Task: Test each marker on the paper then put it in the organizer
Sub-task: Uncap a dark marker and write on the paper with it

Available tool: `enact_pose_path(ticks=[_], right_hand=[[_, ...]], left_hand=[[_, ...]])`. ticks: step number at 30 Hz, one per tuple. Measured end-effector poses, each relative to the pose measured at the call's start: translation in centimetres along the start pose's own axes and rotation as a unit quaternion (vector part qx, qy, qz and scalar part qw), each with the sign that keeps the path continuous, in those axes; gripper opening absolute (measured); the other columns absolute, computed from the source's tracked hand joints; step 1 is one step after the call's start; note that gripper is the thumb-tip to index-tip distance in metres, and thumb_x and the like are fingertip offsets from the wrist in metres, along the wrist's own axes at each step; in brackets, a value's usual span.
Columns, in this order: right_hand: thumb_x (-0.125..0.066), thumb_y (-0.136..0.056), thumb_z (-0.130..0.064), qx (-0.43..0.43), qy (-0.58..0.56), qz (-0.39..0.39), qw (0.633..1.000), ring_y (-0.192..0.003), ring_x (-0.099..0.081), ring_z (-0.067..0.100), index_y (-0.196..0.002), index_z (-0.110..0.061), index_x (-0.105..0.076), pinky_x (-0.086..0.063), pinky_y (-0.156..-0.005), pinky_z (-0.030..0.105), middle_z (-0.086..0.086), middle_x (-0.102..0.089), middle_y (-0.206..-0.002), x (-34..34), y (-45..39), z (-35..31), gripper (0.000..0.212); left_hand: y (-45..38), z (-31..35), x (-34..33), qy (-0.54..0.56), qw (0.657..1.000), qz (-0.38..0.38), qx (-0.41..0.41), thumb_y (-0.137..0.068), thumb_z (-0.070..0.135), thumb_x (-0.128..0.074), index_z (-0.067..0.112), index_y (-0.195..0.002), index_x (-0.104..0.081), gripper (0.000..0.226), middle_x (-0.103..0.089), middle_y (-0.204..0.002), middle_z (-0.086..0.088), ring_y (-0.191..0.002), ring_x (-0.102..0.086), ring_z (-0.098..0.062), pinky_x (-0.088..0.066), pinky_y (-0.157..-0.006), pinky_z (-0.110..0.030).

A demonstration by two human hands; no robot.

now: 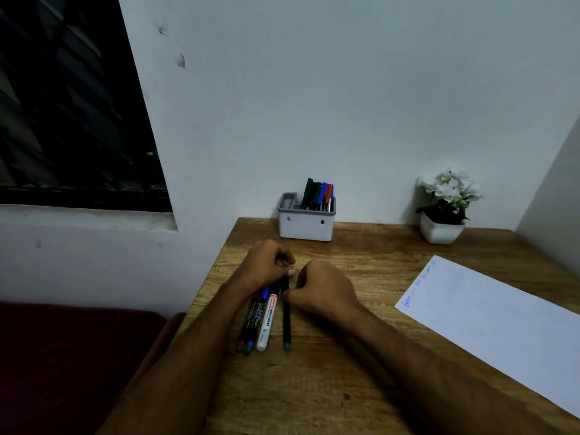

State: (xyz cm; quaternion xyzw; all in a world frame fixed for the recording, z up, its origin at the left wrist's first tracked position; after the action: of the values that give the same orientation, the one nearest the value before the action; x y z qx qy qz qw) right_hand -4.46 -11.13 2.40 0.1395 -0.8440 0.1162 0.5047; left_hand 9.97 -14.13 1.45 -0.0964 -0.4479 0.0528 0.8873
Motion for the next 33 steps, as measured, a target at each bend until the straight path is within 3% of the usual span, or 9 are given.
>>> enact_pose_path(ticks=[8, 14, 18, 22, 24, 27, 30, 33], right_hand=[[-0.077, -0.073, -0.042, 0.029, 0.057, 0.022, 0.998, -0.067, -0.060, 0.013, -0.075, -0.020, -0.059, -0.045, -0.051, 0.028, -0.003, -0.062, -0.073, 0.1, 0.3, -0.2, 0.028], [-0.080, -0.081, -0.034, 0.004, -0.005, 0.023, 1.000, -0.071, -0.066, 0.009, -0.079, -0.019, -0.071, -0.060, -0.064, 0.035, -0.003, -0.070, -0.074, 2.1, -0.1, 1.9, 0.018], [-0.080, -0.085, -0.029, 0.024, -0.051, 0.049, 0.997, -0.071, -0.066, 0.005, -0.082, -0.019, -0.073, -0.058, -0.066, 0.029, -0.006, -0.070, -0.075, 3.9, -0.2, 3.8, 0.013], [-0.075, -0.089, -0.019, 0.036, -0.113, 0.074, 0.990, -0.065, -0.071, 0.011, -0.087, -0.018, -0.073, -0.064, -0.069, 0.039, -0.002, -0.073, -0.081, 5.0, -0.2, 6.2, 0.004], [-0.075, -0.090, -0.019, 0.063, -0.133, 0.098, 0.984, -0.061, -0.070, 0.008, -0.088, -0.019, -0.078, -0.060, -0.062, 0.032, -0.005, -0.074, -0.079, 5.5, -0.2, 7.5, 0.003], [-0.075, -0.091, -0.022, 0.106, -0.131, 0.127, 0.977, -0.068, -0.066, -0.002, -0.098, -0.021, -0.083, -0.044, -0.058, 0.011, -0.016, -0.073, -0.075, 6.2, 0.4, 8.7, 0.010], [-0.071, -0.095, -0.018, 0.136, -0.143, 0.125, 0.972, -0.059, -0.062, 0.005, -0.097, -0.017, -0.083, -0.039, -0.052, 0.015, -0.010, -0.072, -0.066, 6.6, 1.0, 9.7, 0.013], [-0.066, -0.097, -0.020, 0.158, -0.124, 0.125, 0.972, -0.049, -0.050, 0.015, -0.074, -0.018, -0.078, -0.034, -0.049, 0.030, -0.007, -0.056, -0.050, 7.0, 1.1, 10.5, 0.026]], left_hand=[[0.1, -0.1, 0.0, 0.005, 1.000, -0.004, 0.004, -0.074, 0.017, -0.084, 0.019, -0.096, -0.076, 0.023, -0.073, -0.085, 0.009, -0.079, -0.066, 0.000, -0.053, -0.073, -0.018], [0.2, 1.8, 0.0, 0.042, 0.999, -0.012, -0.026, -0.092, 0.014, -0.063, 0.019, -0.103, -0.075, 0.017, -0.074, -0.103, 0.009, -0.096, -0.064, 0.001, -0.049, -0.088, -0.022], [-0.2, 4.2, -0.5, 0.081, 0.994, -0.025, -0.062, -0.093, 0.018, -0.064, 0.017, -0.102, -0.074, 0.014, -0.074, -0.095, 0.007, -0.087, -0.067, 0.002, -0.055, -0.082, -0.024], [-1.2, 6.1, -0.9, 0.078, 0.994, -0.022, -0.079, -0.085, 0.016, -0.074, 0.018, -0.093, -0.073, 0.008, -0.072, -0.085, 0.006, -0.076, -0.067, -0.003, -0.054, -0.069, -0.020], [-1.7, 6.8, -1.1, 0.062, 0.994, -0.012, -0.087, -0.082, 0.015, -0.076, 0.018, -0.090, -0.074, 0.009, -0.072, -0.085, 0.006, -0.079, -0.066, -0.004, -0.053, -0.070, -0.021], [-2.3, 7.8, -1.9, 0.046, 0.994, -0.008, -0.097, -0.082, 0.015, -0.077, 0.015, -0.096, -0.075, 0.014, -0.073, -0.091, 0.002, -0.086, -0.065, -0.006, -0.055, -0.080, -0.026], [-2.6, 8.9, -2.9, 0.023, 0.992, -0.030, -0.122, -0.084, 0.016, -0.075, 0.016, -0.102, -0.077, 0.018, -0.075, -0.096, 0.002, -0.090, -0.066, -0.006, -0.052, -0.083, -0.024], [-2.6, 10.0, -3.3, 0.019, 0.990, -0.011, -0.142, -0.084, 0.013, -0.074, 0.016, -0.101, -0.077, 0.018, -0.076, -0.094, 0.003, -0.087, -0.066, -0.002, -0.053, -0.080, -0.021]])
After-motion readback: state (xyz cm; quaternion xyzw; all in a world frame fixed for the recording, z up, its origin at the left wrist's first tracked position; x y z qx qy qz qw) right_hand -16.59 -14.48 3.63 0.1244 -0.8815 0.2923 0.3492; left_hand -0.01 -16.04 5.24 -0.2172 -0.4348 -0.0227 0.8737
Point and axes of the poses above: each hand's wrist, its own y-axis away from the middle knuckle, its own x-axis out of the back of the hand, z = x × y, the point moved 5 cm from there along -y, towards the middle knuckle
